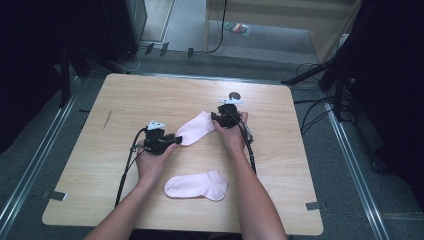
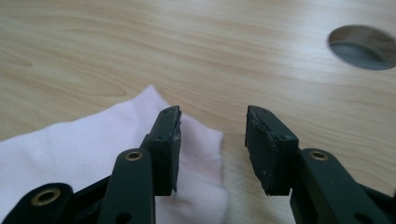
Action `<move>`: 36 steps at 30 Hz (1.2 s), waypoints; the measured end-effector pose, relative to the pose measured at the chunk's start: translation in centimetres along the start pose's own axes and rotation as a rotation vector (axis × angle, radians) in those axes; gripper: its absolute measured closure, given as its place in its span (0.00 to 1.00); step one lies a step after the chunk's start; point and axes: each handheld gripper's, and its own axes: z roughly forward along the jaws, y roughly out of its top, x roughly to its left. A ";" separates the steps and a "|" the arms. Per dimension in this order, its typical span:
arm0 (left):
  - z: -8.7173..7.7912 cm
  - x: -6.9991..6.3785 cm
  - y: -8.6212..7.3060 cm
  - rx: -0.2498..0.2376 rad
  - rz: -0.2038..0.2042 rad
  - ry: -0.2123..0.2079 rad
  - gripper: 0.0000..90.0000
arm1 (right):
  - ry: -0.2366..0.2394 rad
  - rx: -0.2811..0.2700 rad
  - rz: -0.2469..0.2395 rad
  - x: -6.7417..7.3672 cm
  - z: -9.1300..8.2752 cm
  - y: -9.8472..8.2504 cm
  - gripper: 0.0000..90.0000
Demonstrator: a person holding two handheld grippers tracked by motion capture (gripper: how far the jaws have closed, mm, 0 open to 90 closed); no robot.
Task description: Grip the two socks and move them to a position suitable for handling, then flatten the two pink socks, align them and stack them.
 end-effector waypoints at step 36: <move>-9.6 -0.5 -1.8 -0.029 0.172 -0.262 1.00 | 0.182 -0.010 0.131 2.9 -16.5 -5.7 0.96</move>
